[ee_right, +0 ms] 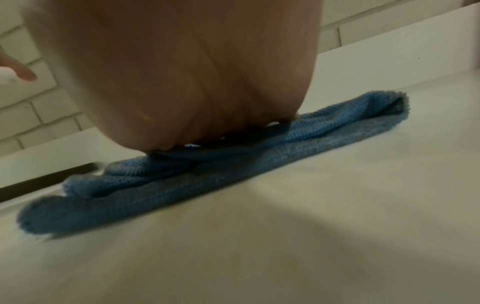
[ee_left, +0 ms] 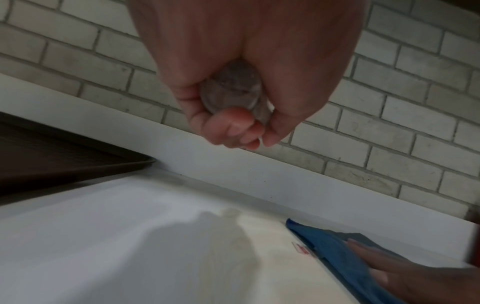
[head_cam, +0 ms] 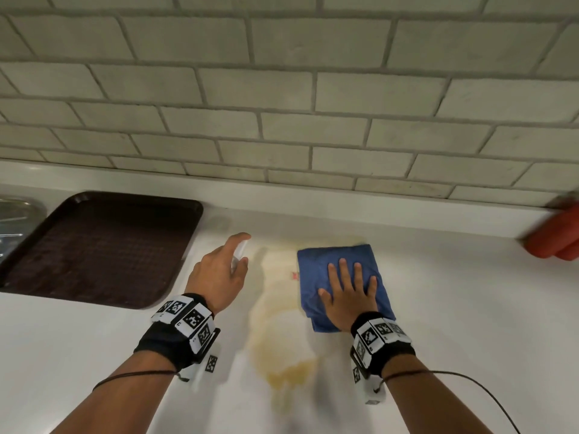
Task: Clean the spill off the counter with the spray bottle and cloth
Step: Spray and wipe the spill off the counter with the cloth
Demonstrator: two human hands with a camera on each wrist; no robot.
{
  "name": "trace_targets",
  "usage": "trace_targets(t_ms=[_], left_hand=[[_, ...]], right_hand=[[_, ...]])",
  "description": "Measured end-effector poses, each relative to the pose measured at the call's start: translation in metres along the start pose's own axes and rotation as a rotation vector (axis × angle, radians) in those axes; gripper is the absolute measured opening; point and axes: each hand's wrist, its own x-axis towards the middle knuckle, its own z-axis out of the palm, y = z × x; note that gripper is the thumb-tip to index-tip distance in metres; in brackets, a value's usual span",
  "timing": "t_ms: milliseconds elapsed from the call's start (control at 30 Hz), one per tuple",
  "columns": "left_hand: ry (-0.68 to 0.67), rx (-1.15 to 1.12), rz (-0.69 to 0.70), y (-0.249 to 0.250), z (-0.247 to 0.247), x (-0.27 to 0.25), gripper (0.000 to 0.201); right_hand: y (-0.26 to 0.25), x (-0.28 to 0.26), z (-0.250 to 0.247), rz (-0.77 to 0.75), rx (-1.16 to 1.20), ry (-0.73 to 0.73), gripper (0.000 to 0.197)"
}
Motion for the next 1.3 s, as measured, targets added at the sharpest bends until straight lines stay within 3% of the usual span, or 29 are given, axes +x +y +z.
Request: trace_targets(t_ms=[200, 367, 533, 667, 833, 967, 1100, 1200, 1300], left_hand=[[0.032, -0.052, -0.026, -0.011, -0.001, -0.004, 0.043], [0.002, -0.057, -0.062, -0.027, -0.011, -0.008, 0.043], [-0.024, -0.082, -0.077, -0.054, -0.024, -0.005, 0.043], [-0.052, -0.097, -0.074, -0.066, -0.031, -0.001, 0.043], [-0.079, -0.100, -0.027, -0.073, -0.038, 0.004, 0.044], [-0.100, -0.113, -0.006, -0.071, -0.040, 0.011, 0.055], [-0.136, -0.159, 0.019, -0.069, -0.037, 0.022, 0.067], [-0.159, -0.174, 0.024, -0.064, -0.029, 0.032, 0.067], [-0.170, -0.202, 0.063, -0.055, -0.023, 0.034, 0.062]], right_hand=[[-0.016, 0.027, -0.018, 0.016, 0.037, -0.058, 0.067], [-0.067, 0.052, -0.028, -0.027, 0.023, -0.089, 0.067], [-0.117, 0.019, 0.000, -0.227, -0.047, -0.082, 0.070], [-0.121, -0.007, 0.016, -0.310, -0.096, -0.055, 0.085], [-0.112, 0.030, -0.005, -0.156, -0.015, -0.072, 0.069], [-0.118, 0.053, -0.019, -0.025, 0.026, -0.076, 0.068], [-0.136, 0.027, -0.005, -0.059, 0.030, -0.057, 0.066], [-0.135, 0.004, 0.013, -0.122, -0.019, -0.020, 0.066], [-0.128, 0.014, 0.009, -0.101, 0.013, -0.025, 0.068]])
